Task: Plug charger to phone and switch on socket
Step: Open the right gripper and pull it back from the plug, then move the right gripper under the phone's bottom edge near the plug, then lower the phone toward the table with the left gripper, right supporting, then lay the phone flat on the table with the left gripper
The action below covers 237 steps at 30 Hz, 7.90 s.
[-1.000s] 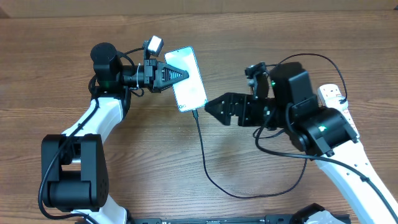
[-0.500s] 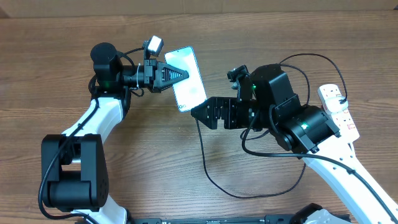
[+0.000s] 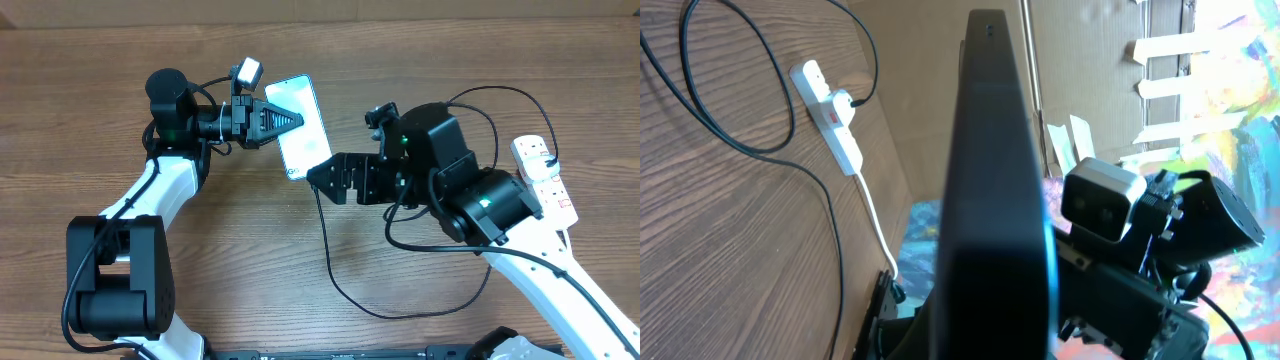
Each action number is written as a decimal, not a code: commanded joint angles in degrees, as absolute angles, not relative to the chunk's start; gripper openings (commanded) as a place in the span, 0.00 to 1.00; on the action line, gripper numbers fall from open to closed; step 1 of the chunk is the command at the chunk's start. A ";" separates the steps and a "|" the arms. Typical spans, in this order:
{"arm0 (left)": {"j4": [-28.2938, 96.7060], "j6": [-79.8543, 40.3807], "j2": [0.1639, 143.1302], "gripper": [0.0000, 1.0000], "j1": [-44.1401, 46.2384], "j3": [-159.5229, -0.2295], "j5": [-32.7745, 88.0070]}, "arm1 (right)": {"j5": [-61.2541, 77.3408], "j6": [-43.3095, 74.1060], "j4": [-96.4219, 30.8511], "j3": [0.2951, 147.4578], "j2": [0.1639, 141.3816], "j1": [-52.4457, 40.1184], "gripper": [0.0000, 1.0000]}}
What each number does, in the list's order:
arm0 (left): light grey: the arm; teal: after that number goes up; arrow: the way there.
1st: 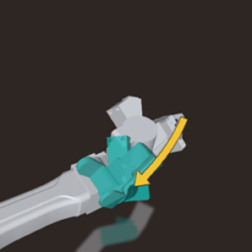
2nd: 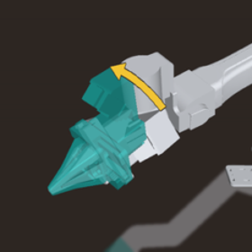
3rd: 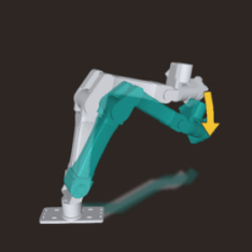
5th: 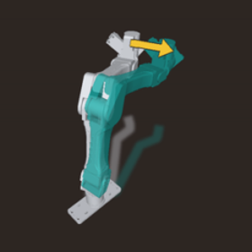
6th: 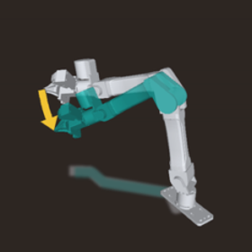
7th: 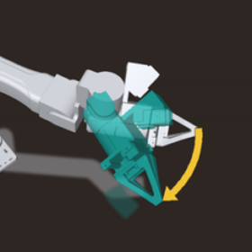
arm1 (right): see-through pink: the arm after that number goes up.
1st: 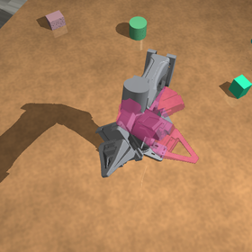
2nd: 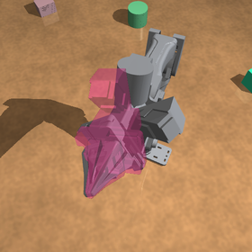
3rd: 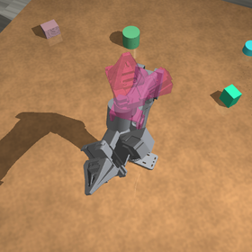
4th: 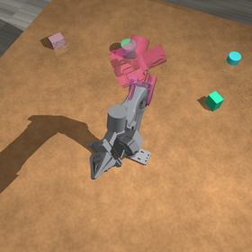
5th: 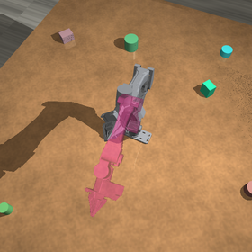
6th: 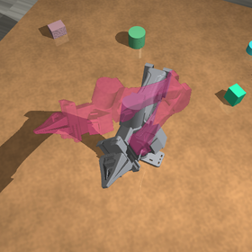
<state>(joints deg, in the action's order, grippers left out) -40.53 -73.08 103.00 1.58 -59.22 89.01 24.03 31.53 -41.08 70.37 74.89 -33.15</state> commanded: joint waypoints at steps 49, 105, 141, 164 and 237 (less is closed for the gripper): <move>-40.56 -66.17 103.07 0.04 1.93 -59.92 90.52 | -12.78 27.11 -41.39 71.77 82.30 -52.66 0.09; -40.56 -64.36 103.07 0.04 4.95 -59.61 90.45 | -11.66 21.19 -37.87 73.60 82.02 -52.66 0.11; -16.49 -66.98 103.07 0.04 23.33 -59.64 38.15 | -14.98 33.30 -68.34 74.50 52.66 -52.66 1.00; 46.94 -11.25 103.11 0.04 23.22 -75.55 30.74 | -17.10 62.81 -65.21 73.54 67.75 -52.66 1.00; 45.21 -3.84 117.36 0.09 6.39 -68.71 32.34 | -13.21 64.53 -68.64 73.56 71.92 -52.66 1.00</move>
